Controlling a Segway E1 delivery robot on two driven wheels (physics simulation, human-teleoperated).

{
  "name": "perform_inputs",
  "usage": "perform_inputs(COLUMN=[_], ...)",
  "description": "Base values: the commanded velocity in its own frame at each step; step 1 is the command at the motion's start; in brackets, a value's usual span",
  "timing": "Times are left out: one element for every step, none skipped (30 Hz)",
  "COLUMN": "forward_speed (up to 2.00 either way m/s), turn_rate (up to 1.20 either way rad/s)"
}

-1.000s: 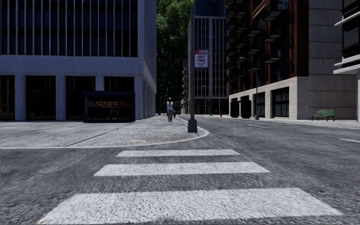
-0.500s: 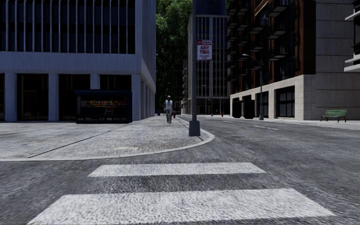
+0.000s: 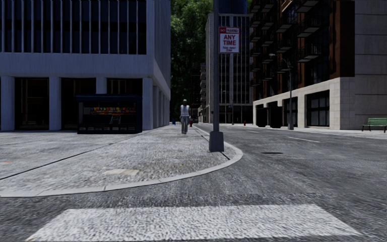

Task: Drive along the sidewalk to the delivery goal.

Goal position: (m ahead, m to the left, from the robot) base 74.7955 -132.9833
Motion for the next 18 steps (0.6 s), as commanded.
perform_inputs(forward_speed=[2.0,2.0,2.0,2.0,2.0,2.0,2.0,2.0,2.0,2.0,2.0,2.0,2.0,2.0,2.0,2.0,2.0,2.0], turn_rate=[0.22,0.22,0.22,0.22,0.22,0.22,0.23,0.25,0.33,0.39,0.41,0.41,0.44,0.46,0.47,0.48,0.48,0.48])
